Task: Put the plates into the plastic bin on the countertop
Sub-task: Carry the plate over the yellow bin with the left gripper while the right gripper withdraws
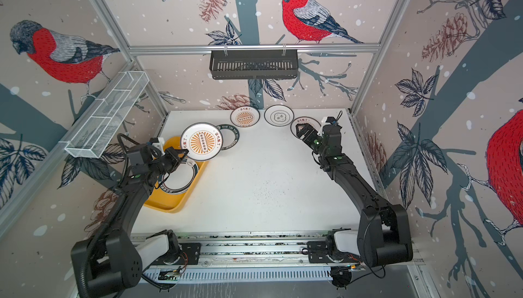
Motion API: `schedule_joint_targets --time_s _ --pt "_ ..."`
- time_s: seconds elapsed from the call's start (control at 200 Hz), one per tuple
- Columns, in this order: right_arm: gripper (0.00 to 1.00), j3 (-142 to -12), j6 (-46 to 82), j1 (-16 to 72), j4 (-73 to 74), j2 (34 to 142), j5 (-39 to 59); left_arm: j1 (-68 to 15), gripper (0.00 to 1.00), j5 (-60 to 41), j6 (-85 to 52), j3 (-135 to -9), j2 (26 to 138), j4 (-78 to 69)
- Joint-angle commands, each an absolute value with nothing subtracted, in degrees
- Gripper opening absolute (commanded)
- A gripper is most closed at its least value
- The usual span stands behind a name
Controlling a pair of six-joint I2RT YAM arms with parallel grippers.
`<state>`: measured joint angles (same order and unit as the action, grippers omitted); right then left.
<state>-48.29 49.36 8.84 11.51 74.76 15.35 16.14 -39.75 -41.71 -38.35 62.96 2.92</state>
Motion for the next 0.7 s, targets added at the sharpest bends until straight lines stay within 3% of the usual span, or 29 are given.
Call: schedule_joint_targets --time_s 0.0,0.44,0.695 --pt "0.99 -48.3 49.2 8.7 13.8 74.4 16.1 18.1 0.0 -40.0 -40.4 -37.5 61.2 4.5" --pt "1.0 -48.1 49.3 8.5 14.5 75.4 16.6 26.8 0.0 -39.0 -36.2 -35.1 57.6 15.9" --pt "0.99 -47.7 49.8 8.4 15.6 76.6 17.3 29.4 0.0 -30.5 -35.5 -34.6 53.8 21.6"
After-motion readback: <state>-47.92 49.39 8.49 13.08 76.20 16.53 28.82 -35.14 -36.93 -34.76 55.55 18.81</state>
